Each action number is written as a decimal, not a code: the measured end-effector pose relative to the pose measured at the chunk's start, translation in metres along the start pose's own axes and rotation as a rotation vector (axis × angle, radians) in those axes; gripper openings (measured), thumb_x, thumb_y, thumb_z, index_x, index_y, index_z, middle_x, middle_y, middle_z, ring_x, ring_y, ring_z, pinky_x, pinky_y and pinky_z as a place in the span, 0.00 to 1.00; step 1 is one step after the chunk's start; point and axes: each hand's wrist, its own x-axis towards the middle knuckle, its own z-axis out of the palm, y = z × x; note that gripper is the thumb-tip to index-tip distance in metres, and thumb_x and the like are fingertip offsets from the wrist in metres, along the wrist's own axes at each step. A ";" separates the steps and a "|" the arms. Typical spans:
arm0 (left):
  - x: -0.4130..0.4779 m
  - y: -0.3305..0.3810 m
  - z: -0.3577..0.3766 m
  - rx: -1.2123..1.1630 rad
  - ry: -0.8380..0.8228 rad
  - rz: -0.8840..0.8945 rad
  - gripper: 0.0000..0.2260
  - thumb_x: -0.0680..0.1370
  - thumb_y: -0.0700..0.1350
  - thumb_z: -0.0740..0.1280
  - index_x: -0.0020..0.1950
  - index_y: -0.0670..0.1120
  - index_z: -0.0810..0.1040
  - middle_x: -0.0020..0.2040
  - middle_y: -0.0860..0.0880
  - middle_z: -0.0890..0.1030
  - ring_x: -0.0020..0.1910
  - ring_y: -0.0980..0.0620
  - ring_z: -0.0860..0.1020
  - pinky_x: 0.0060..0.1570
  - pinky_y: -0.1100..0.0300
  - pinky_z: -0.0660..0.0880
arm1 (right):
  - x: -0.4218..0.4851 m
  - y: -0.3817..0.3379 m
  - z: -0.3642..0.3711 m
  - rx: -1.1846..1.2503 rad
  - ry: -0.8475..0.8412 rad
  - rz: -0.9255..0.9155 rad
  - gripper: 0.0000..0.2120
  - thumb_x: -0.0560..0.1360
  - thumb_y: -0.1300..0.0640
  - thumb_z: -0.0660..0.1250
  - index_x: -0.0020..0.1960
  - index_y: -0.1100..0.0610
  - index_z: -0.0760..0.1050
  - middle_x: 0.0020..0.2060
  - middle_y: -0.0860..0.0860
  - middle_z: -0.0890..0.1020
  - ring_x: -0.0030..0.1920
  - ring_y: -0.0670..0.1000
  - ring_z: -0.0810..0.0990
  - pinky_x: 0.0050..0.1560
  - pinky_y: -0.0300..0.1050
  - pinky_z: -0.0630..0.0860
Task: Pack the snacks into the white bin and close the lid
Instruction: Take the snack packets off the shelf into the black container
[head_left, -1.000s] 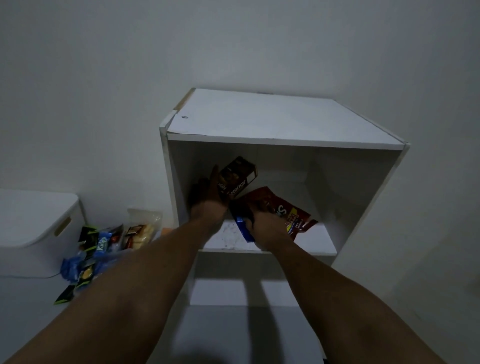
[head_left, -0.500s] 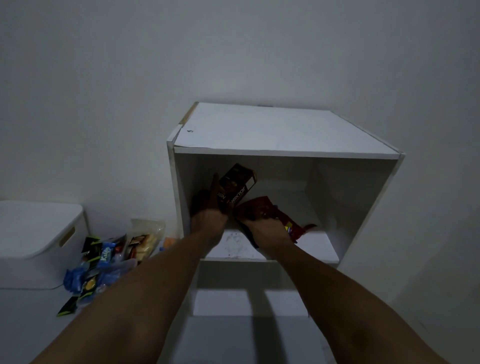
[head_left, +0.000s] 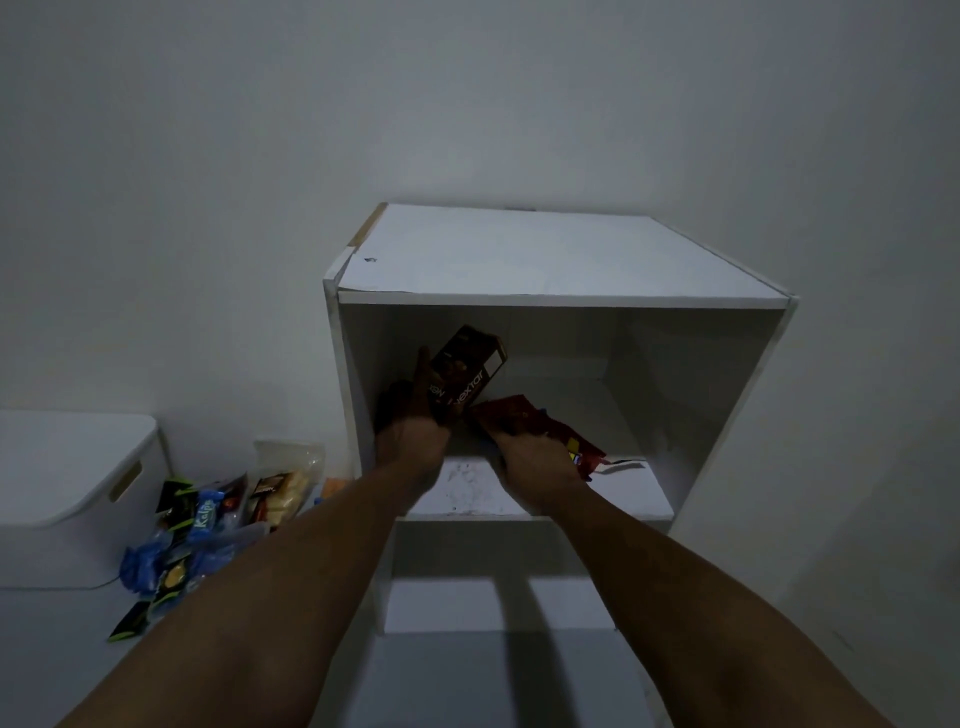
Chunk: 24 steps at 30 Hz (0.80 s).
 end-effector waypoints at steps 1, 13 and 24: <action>-0.002 0.001 -0.001 -0.001 0.007 0.006 0.43 0.77 0.49 0.69 0.77 0.66 0.40 0.64 0.42 0.73 0.60 0.40 0.74 0.57 0.39 0.75 | 0.001 -0.001 -0.001 -0.031 0.020 -0.026 0.26 0.80 0.51 0.60 0.76 0.44 0.58 0.62 0.54 0.79 0.53 0.57 0.82 0.42 0.50 0.81; -0.010 0.026 0.001 -0.009 0.058 0.011 0.45 0.75 0.48 0.72 0.77 0.66 0.42 0.61 0.43 0.71 0.56 0.43 0.73 0.47 0.48 0.74 | 0.003 0.040 -0.056 0.623 0.134 0.289 0.38 0.76 0.70 0.60 0.80 0.45 0.55 0.68 0.48 0.71 0.62 0.48 0.76 0.61 0.38 0.70; -0.055 0.097 -0.010 -0.051 0.076 0.055 0.38 0.79 0.54 0.67 0.80 0.58 0.45 0.66 0.36 0.71 0.63 0.36 0.70 0.56 0.47 0.70 | -0.042 0.069 -0.121 1.010 0.371 0.564 0.17 0.77 0.73 0.58 0.61 0.64 0.77 0.49 0.58 0.82 0.51 0.62 0.83 0.51 0.57 0.82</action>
